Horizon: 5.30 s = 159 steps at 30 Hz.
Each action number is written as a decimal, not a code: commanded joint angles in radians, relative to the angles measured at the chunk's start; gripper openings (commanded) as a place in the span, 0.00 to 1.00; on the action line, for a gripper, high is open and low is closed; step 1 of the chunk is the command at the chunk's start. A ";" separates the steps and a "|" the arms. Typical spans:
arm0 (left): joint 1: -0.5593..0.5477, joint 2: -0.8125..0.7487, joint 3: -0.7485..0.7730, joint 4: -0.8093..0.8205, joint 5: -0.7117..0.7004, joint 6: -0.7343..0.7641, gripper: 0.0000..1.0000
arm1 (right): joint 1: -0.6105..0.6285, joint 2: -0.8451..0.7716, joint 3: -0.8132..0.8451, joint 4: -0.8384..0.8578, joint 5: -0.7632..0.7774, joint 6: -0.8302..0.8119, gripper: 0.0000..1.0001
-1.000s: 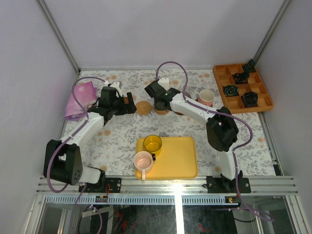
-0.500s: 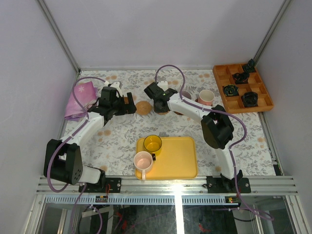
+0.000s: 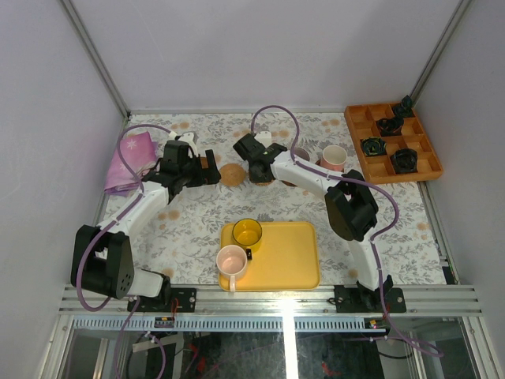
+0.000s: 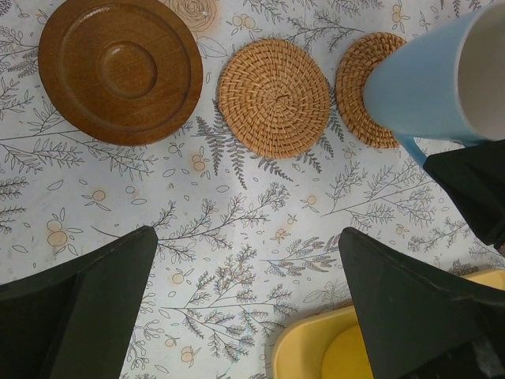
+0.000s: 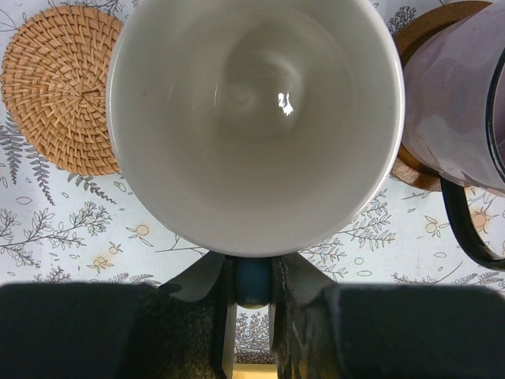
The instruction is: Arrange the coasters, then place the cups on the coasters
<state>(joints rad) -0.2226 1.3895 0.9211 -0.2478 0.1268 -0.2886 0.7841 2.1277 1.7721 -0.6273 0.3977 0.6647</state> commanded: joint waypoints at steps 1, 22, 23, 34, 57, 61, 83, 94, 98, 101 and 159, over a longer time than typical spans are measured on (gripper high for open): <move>-0.001 0.012 0.018 0.002 -0.010 0.020 1.00 | -0.010 -0.008 0.047 0.044 0.019 0.012 0.00; -0.002 0.011 0.018 0.000 -0.006 0.019 1.00 | -0.012 0.005 0.029 0.033 -0.003 0.016 0.51; -0.001 0.010 0.018 0.001 -0.006 0.019 1.00 | -0.012 0.003 0.027 0.034 -0.005 0.015 0.54; -0.001 -0.002 0.016 0.000 0.001 0.016 1.00 | -0.011 -0.042 -0.010 0.041 -0.036 0.018 0.66; -0.011 -0.076 -0.031 -0.021 0.108 -0.011 1.00 | 0.057 -0.413 -0.309 0.103 -0.120 -0.127 0.69; -0.030 -0.079 -0.033 -0.021 0.128 -0.007 1.00 | 0.086 -0.447 -0.359 0.091 -0.151 -0.171 0.57; -0.092 -0.199 -0.125 -0.056 0.132 -0.046 1.00 | 0.234 -0.418 -0.410 0.018 -0.252 -0.255 0.54; -0.107 -0.208 -0.127 -0.057 0.137 -0.055 1.00 | 0.239 -0.354 -0.424 0.032 -0.244 -0.254 0.42; -0.112 -0.203 -0.125 -0.055 0.141 -0.053 1.00 | 0.239 -0.341 -0.427 0.033 -0.228 -0.243 0.28; -0.117 -0.192 -0.122 -0.048 0.157 -0.049 1.00 | 0.240 -0.346 -0.431 0.015 -0.197 -0.215 0.08; -0.756 -0.010 0.053 -0.142 0.159 0.207 1.00 | 0.175 -0.920 -0.508 -0.537 0.596 0.558 0.66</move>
<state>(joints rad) -0.9272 1.3575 0.9737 -0.4408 0.3710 -0.0269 0.9779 1.2926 1.2297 -1.1641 0.8299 1.1458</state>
